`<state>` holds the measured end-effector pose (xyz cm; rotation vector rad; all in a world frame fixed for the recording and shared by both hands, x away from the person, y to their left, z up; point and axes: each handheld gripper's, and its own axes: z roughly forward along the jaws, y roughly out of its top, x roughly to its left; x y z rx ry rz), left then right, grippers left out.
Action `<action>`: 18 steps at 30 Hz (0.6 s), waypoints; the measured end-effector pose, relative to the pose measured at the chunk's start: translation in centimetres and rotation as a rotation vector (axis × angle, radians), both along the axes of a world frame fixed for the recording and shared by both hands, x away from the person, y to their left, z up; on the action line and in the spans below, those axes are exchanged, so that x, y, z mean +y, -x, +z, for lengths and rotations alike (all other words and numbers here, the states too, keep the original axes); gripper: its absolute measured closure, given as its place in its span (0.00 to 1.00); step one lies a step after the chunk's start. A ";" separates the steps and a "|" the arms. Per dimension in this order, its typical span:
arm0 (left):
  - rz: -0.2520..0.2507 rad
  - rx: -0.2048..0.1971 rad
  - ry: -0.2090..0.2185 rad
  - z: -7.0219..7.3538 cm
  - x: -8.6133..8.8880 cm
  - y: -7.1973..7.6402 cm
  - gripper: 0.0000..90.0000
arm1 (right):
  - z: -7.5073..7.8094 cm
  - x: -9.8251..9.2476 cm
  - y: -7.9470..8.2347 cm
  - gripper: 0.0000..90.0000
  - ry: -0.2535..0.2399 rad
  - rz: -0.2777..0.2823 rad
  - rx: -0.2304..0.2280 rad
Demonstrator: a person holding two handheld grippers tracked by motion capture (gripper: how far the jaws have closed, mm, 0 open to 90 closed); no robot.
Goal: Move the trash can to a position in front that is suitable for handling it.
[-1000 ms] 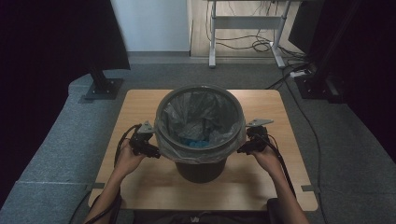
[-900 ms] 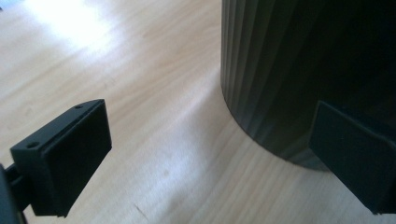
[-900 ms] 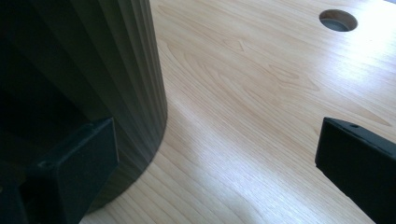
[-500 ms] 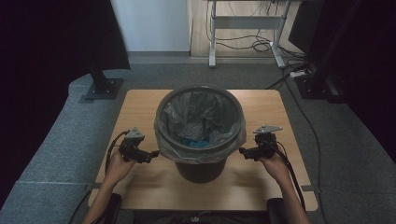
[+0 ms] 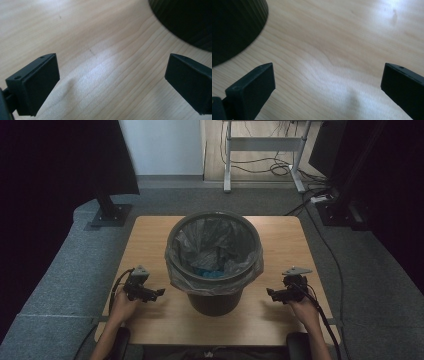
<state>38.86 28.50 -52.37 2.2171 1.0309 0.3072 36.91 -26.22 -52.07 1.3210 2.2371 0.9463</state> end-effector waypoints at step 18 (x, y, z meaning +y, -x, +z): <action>-0.016 -0.019 -0.045 -2.3 0.4 -0.4 0.00 | -3.7 -1.5 0.3 0.00 0.008 -0.069 -0.012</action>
